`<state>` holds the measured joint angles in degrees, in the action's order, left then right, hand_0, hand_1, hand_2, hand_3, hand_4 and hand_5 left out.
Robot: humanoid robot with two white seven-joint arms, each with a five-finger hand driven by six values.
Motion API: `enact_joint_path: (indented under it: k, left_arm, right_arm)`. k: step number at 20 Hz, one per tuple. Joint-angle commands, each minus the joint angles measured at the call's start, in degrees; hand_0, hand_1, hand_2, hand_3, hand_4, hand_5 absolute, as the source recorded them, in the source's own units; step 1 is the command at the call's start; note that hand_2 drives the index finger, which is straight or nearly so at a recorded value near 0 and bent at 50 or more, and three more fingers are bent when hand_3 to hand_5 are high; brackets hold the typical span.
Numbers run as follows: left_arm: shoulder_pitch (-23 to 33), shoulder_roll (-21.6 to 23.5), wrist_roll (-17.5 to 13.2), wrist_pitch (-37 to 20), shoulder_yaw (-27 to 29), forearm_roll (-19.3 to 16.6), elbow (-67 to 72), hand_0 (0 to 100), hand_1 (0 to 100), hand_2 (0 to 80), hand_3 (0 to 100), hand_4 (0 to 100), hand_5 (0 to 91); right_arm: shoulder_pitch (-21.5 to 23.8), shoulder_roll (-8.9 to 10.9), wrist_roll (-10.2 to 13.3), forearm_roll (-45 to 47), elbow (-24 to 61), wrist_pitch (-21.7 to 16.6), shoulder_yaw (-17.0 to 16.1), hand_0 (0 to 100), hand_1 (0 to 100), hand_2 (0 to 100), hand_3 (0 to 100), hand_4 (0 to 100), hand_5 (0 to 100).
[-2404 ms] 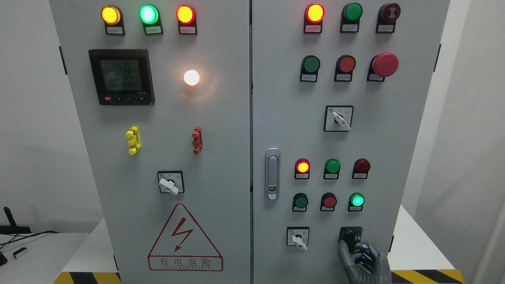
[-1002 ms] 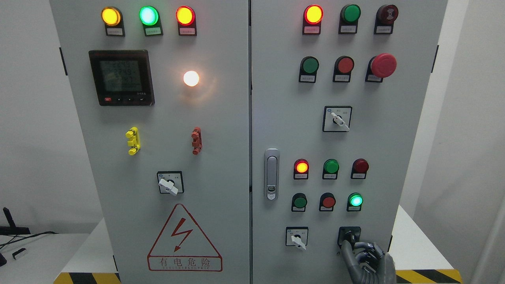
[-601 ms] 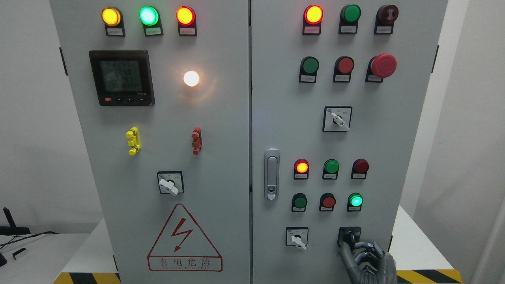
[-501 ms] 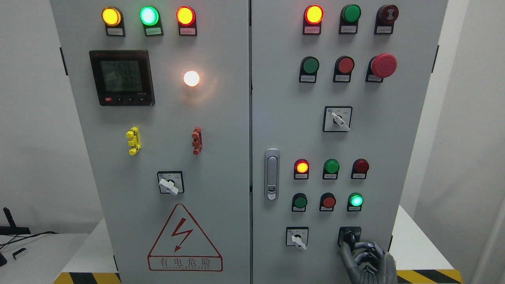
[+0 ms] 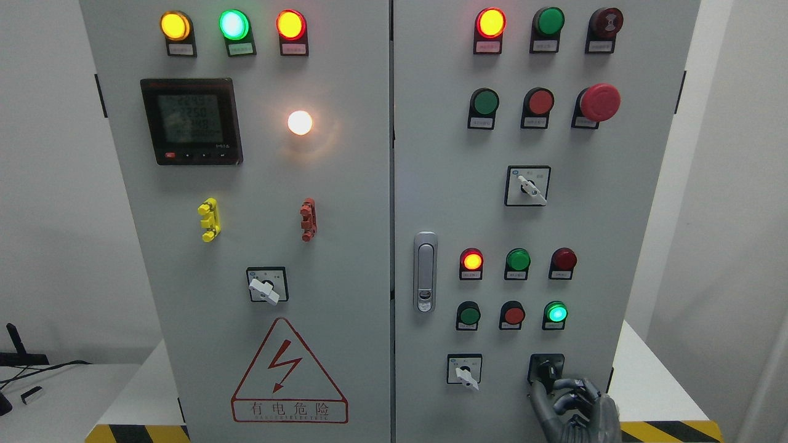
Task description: Trip black knob to open circuit
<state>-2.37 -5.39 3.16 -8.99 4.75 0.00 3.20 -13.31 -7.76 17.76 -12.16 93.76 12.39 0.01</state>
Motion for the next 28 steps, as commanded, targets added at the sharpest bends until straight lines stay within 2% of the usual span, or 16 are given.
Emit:
enact_joint_path:
  k: [1, 28]
  left_arm:
    - [0.0, -0.1, 0.0, 0.0, 0.0, -1.8, 0.1, 12, 39, 0.0, 0, 0, 0.0]
    - [0.0, 0.0, 0.0, 0.0, 0.0, -1.8, 0.0, 12, 39, 0.0, 0, 0, 0.0]
  right_arm:
    - [0.0, 0.03, 0.1, -0.8, -0.1, 0.0, 1.1, 29, 78, 56, 83, 79, 89]
    - [0.2, 0.03, 0.1, -8.3, -1.9, -3.3, 0.3, 29, 79, 53, 81, 77, 88]
